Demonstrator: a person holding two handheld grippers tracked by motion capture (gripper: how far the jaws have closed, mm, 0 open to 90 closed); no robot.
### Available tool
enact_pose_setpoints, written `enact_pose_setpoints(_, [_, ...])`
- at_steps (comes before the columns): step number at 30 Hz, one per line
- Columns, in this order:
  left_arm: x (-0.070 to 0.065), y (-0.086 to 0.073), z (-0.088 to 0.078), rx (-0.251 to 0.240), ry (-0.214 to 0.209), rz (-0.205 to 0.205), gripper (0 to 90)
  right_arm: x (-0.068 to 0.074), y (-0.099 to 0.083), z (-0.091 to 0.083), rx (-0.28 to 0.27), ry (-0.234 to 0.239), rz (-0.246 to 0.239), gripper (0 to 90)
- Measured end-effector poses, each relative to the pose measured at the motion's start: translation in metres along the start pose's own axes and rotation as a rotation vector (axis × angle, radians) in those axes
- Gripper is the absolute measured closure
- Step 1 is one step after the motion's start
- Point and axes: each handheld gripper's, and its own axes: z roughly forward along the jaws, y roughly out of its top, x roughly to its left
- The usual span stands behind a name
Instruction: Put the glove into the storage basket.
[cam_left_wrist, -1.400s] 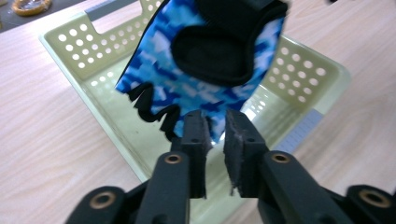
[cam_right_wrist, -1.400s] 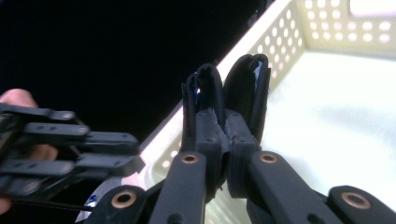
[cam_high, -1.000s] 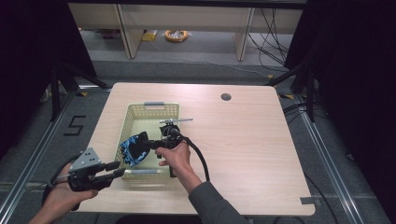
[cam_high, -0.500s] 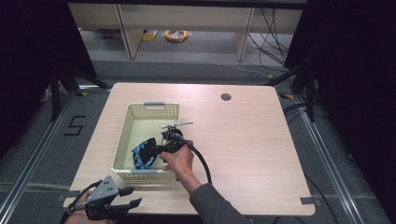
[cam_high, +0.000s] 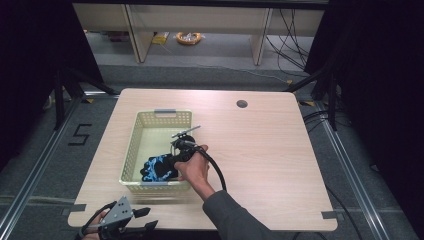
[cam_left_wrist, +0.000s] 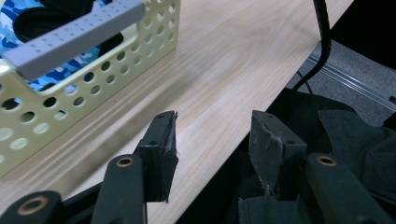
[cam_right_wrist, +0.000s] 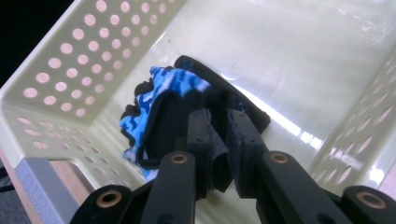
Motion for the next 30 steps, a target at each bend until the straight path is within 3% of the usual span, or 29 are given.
enact_pose_setpoints(1, [-0.003, 0.0, 0.002, -0.025, -0.009, -0.035, 51.0, 0.0, 0.001, 0.0, 0.005, 0.001, 0.002, 80.2])
enact_pose_setpoints(2, [-0.003, -0.001, 0.002, -0.006, -0.003, -0.041, 51.0, 0.0, 0.003, 0.0, 0.005, -0.006, -0.004, 80.0])
enact_pose_setpoints(6, [-0.003, -0.001, 0.002, -0.012, -0.006, -0.043, 51.0, 0.002, 0.007, -0.002, 0.006, -0.024, -0.03, 78.9])
enact_pose_setpoints(8, [-0.003, 0.0, 0.002, -0.028, -0.001, -0.027, 51.0, 0.004, 0.009, -0.004, 0.016, -0.02, -0.02, 78.9])
enact_pose_setpoints(9, [-0.004, -0.001, 0.003, -0.047, -0.015, -0.044, 51.0, 0.003, 0.01, -0.003, 0.007, -0.019, -0.039, 78.9])
enact_pose_setpoints(10, [-0.004, 0.0, 0.003, -0.048, -0.016, -0.045, 51.0, 0.004, 0.01, -0.004, 0.009, -0.017, -0.034, 78.8])
enact_pose_setpoints(11, [-0.004, 0.0, 0.001, -0.017, -0.005, -0.043, 51.0, 0.005, 0.011, -0.004, 0.014, -0.017, -0.027, 78.7])
enact_pose_setpoints(12, [-0.004, 0.0, 0.001, -0.019, -0.006, -0.043, 51.0, 0.005, 0.012, -0.004, 0.011, -0.013, -0.043, 78.3])
enact_pose_setpoints(13, [-0.004, -0.001, 0.001, -0.019, -0.005, -0.042, 51.0, 0.006, 0.012, -0.005, 0.019, -0.008, -0.029, 78.0])
enact_pose_setpoints(15, [-0.003, -0.001, 0.002, -0.04, -0.013, -0.041, 50.4, 0.007, 0.013, -0.006, 0.008, 0.0, -0.034, 77.9])
enact_pose_setpoints(16, [-0.003, -0.001, 0.001, -0.029, -0.019, -0.051, 49.5, 0.006, 0.014, -0.007, -0.006, 0.003, -0.065, 77.3])
enact_pose_setpoints(17, [-0.002, -0.002, 0.001, -0.024, -0.003, -0.031, 48.9, 0.006, 0.014, -0.008, -0.006, 0.005, -0.064, 77.0])
enact_pose_setpoints(18, [-0.004, -0.003, 0.003, -0.047, -0.007, -0.078, 47.6, 0.006, 0.014, -0.009, -0.009, 0.011, -0.065, 76.1])
enact_pose_setpoints(19, [-0.001, -0.003, 0.002, -0.044, -0.005, -0.057, 46.5, 0.006, 0.013, -0.01, -0.006, 0.013, -0.061, 75.1])
enact_pose_setpoints(21, [-0.001, -0.004, 0.004, -0.066, 0.006, -0.081, 42.9, 0.005, 0.01, -0.014, -0.017, 0.032, -0.064, 71.8])
enact_pose_setpoints(22, [0.001, -0.005, 0.003, -0.035, 0.019, -0.084, 42.2, 0.004, 0.009, -0.015, -0.022, 0.037, -0.072, 71.0])
enact_pose_setpoints(24, [0.003, -0.005, 0.003, -0.048, 0.025, -0.091, 39.5, 0.0, 0.005, -0.019, -0.058, 0.053, -0.102, 68.2])
enact_pose_setpoints(29, [0.005, -0.008, 0.005, -0.043, 0.052, -0.126, 36.4, -0.004, -0.008, -0.038, -0.097, 0.076, -0.073, 61.4])
enact_pose_setpoints(30, [0.007, -0.008, 0.006, -0.045, 0.047, -0.114, 36.1, -0.006, -0.01, -0.042, -0.106, 0.086, -0.081, 60.8])
